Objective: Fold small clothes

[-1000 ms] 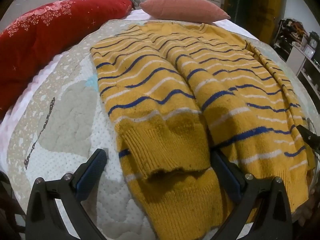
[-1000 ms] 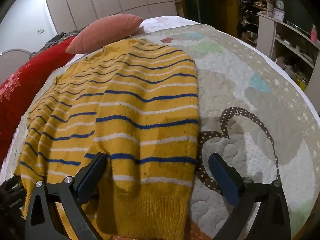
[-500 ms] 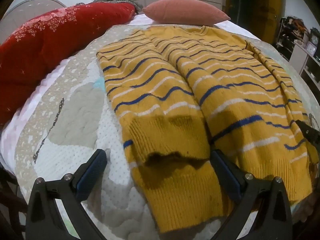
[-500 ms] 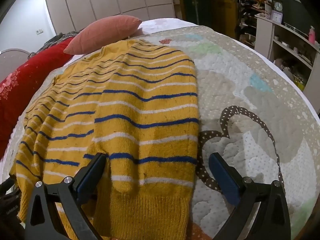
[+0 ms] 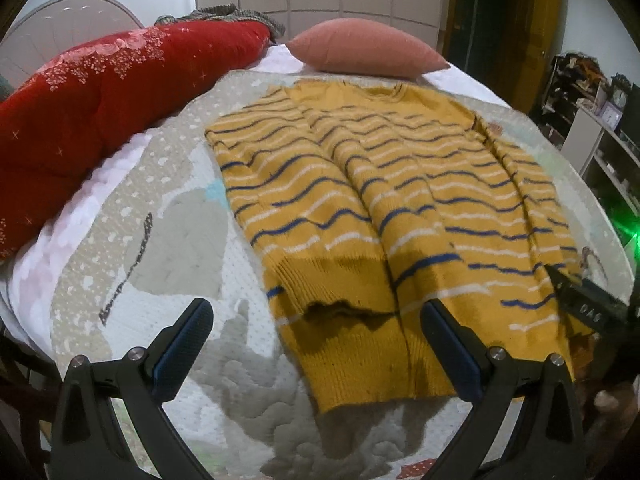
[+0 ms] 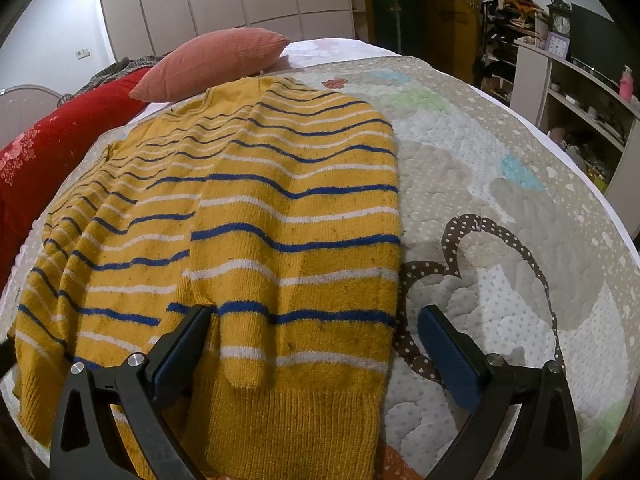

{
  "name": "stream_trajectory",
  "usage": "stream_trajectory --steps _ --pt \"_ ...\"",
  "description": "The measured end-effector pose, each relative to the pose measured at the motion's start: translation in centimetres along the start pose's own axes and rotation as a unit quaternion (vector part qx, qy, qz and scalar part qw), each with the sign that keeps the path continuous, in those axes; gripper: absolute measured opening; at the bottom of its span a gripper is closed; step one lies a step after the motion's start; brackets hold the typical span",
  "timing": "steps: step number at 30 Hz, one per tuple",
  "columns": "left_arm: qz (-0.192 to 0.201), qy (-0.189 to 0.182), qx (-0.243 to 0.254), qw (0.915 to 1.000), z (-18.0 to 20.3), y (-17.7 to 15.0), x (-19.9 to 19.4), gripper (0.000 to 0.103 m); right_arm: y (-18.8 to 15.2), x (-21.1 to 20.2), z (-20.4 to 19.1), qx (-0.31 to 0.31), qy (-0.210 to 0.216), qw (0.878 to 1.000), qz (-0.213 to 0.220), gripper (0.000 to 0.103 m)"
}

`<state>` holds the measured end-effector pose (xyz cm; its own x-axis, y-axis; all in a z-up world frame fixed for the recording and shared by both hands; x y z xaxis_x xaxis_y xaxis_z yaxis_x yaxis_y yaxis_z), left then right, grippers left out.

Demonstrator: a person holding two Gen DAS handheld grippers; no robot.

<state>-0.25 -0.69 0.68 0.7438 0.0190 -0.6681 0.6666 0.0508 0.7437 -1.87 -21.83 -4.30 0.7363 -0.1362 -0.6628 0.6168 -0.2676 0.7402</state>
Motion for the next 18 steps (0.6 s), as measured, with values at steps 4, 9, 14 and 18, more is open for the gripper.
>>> stream_trajectory --steps 4,9,14,18 --pt "0.000 0.000 -0.013 0.9999 -0.5 0.2 -0.4 0.103 0.0 0.0 0.0 0.000 -0.001 1.000 0.000 0.103" --pt "-0.007 0.002 -0.019 0.9998 -1.1 -0.3 -0.3 0.103 0.0 0.0 0.0 -0.002 -0.001 1.000 0.001 0.103" --pt "-0.008 0.004 -0.025 0.9996 -1.7 -0.5 -0.3 0.103 -0.1 0.0 0.0 -0.003 -0.001 1.000 0.001 0.103" --pt "-0.008 0.004 -0.029 0.9995 -1.9 -0.4 -0.4 0.103 -0.1 -0.1 0.0 -0.004 -0.002 1.000 0.002 0.103"
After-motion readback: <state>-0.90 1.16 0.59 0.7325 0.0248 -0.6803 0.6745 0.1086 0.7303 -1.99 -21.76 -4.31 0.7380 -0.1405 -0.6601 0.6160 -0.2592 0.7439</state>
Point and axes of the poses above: each gripper's, at about its wrist camera, not at the fingertips, and x roughly the way its jaws point, z to its right, y to its top, the point moved 6 cm from there along x, roughly the way its jaws point, and after that the axes turned 8 degrees about z, right-handed, at the moved point
